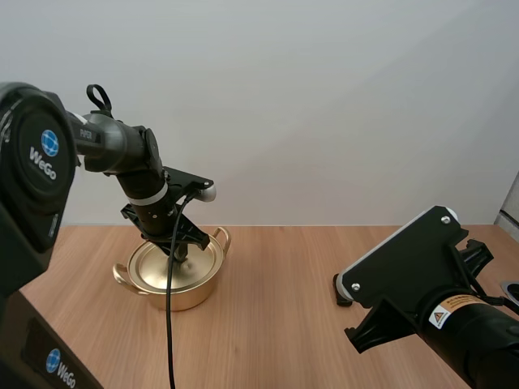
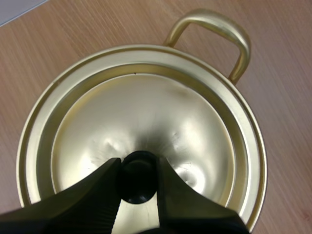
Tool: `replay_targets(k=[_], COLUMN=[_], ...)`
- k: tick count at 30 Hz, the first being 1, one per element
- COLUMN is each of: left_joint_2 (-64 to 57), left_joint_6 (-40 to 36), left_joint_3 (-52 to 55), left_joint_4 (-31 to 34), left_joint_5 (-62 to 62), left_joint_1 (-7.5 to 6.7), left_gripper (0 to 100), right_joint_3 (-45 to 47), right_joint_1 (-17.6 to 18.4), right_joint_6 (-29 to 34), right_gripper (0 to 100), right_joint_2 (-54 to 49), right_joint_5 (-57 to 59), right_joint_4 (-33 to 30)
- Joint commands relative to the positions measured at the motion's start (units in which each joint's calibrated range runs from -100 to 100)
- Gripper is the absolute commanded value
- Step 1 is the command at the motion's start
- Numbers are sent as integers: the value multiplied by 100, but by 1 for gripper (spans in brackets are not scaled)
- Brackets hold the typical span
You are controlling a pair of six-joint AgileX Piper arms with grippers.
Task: Open the pot, put the car inside, and close it
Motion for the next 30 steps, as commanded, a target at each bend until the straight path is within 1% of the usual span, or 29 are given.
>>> replay_targets(k=[1, 5, 9, 12, 16, 18, 21, 24, 27, 30], left_joint_2=[-23, -226, -713, -1384, -2434, -3043, -3813, -4384, -4941, -5361], left_joint_6=[-2, -13, -13, -13, -13, -2, 55, 55, -58, -229], left_joint_3=[-24, -214, -469, -514, -514, -536, -597, -611, -626, -769], left_joint_4=[-1, -122, -418, -824, -1374, -1414, -1283, -1269, -1269, -1269], left_joint_5=[-40, -84, -84, -329, -1039, -1249, -810, -338, -317, -380], left_joint_1=[2, 2, 8, 25, 25, 25, 25, 25, 25, 25], left_gripper=[0, 0, 0, 0, 0, 0, 0, 0, 0, 0], right_joint_3=[-8, -8, -8, -8, -8, -8, -8, -8, -8, -8], right_joint_1=[1, 1, 34, 53, 53, 53, 53, 53, 53, 53], right_joint_6=[2, 2, 2, 2, 40, 43, 43, 74, 343, 356], right_gripper=[0, 0, 0, 0, 0, 0, 0, 0, 0, 0], right_joint_2=[0, 0, 0, 96, 133, 159, 294, 500, 829, 1389], right_joint_5=[7, 7, 5, 5, 5, -66, -212, -790, -1672, -2258], right_joint_4=[1, 1, 1, -18, -38, -41, -41, -41, -41, -10])
